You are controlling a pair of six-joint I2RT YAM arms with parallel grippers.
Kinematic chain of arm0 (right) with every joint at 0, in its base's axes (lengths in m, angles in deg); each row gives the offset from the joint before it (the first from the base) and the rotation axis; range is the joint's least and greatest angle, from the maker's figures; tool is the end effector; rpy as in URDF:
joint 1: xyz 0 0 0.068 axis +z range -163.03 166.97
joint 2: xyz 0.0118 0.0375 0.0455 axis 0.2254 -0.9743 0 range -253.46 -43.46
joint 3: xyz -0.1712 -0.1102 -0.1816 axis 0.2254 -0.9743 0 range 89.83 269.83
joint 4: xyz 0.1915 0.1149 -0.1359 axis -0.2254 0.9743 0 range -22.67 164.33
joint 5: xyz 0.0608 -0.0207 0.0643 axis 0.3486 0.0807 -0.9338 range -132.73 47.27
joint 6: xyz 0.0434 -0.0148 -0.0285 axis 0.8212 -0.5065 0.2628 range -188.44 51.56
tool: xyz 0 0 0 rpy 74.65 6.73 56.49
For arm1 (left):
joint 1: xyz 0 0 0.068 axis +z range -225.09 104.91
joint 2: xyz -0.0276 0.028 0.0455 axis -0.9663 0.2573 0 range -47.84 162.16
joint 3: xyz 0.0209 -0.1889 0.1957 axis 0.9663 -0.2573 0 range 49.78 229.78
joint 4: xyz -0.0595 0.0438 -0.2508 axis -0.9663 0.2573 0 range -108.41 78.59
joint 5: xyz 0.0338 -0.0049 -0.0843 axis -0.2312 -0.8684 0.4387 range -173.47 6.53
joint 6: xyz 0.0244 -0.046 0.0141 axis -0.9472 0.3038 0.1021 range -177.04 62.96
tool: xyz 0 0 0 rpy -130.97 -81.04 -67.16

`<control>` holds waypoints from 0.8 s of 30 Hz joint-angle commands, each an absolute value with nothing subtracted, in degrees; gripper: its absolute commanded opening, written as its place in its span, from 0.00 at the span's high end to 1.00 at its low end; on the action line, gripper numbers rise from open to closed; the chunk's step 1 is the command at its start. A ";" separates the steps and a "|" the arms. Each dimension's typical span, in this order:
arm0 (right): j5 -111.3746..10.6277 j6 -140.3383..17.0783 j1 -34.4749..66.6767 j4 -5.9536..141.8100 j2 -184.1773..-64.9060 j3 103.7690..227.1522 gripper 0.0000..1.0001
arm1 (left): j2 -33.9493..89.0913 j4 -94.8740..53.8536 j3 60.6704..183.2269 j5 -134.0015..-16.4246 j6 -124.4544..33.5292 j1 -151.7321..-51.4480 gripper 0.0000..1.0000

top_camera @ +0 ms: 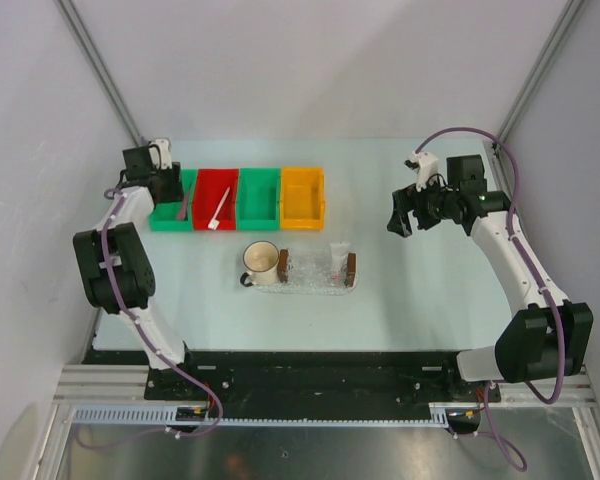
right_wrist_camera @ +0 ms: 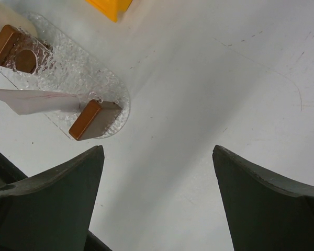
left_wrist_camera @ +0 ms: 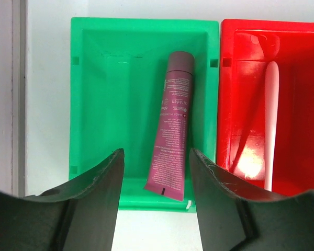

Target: Prepare toiletry sets of a toothbrush and toothpaste on the tray

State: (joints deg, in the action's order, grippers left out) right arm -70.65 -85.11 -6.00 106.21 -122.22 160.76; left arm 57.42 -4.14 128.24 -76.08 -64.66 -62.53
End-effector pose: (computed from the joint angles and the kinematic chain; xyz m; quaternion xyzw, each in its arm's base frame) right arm 0.2874 0.0522 0.3217 -0.2722 0.8645 0.1934 0.3756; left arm 0.4087 0.0863 0.2395 -0.0125 0.9086 0.0146 0.4172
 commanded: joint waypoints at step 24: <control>-71.65 -84.97 -5.56 104.60 -122.21 160.58 0.10 | 67.74 -1.01 134.07 -75.74 -70.66 -61.99 0.39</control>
